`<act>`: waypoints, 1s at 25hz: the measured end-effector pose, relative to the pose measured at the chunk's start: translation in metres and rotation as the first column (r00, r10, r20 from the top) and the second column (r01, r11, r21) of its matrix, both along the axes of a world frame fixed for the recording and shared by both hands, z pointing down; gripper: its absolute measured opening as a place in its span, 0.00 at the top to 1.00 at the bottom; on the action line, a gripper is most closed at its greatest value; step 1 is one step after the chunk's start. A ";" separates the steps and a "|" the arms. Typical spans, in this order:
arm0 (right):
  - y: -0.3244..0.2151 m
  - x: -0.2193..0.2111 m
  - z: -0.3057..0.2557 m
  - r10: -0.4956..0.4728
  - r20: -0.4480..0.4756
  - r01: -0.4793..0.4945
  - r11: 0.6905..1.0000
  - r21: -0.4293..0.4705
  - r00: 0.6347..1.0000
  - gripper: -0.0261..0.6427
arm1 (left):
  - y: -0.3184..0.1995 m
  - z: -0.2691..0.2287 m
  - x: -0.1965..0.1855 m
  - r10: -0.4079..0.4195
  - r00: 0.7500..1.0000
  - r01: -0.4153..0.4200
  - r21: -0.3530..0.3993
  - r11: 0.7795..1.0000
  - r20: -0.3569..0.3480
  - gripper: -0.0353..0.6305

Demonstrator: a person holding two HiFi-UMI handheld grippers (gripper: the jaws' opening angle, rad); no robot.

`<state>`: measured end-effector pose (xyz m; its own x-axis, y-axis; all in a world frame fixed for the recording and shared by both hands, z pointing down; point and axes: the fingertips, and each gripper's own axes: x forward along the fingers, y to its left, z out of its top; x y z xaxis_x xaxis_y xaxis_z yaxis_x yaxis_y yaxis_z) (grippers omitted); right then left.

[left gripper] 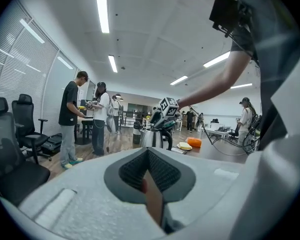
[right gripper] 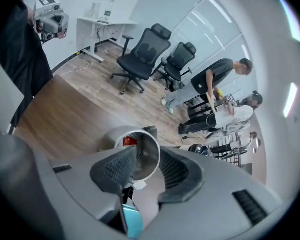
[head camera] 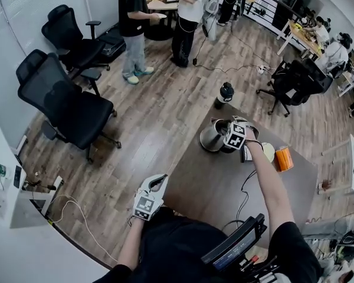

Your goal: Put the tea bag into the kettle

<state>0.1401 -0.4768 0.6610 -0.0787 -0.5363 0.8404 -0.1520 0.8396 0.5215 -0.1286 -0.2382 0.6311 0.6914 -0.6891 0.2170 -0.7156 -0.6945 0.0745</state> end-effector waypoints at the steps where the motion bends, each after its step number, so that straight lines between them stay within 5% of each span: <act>1: 0.002 -0.002 -0.005 0.007 0.024 -0.008 1.000 0.029 1.000 0.74 | 0.000 0.000 0.002 0.010 1.000 -0.010 0.003 1.000 0.003 0.94; 12: 0.056 -0.008 -0.050 0.092 0.313 -0.177 0.950 0.256 0.945 0.74 | 0.007 -0.010 0.028 0.133 0.991 -0.134 0.039 0.990 0.033 0.94; 17: 0.102 -0.015 -0.056 0.121 0.477 -0.282 0.917 0.281 0.870 0.74 | 0.018 -0.010 0.043 0.191 0.981 -0.193 0.044 0.980 0.042 0.94; 25: 0.179 -0.045 -0.067 0.115 0.721 -0.419 0.870 0.258 0.683 0.74 | 0.030 -0.014 0.068 0.281 0.958 -0.284 0.062 0.957 0.060 0.94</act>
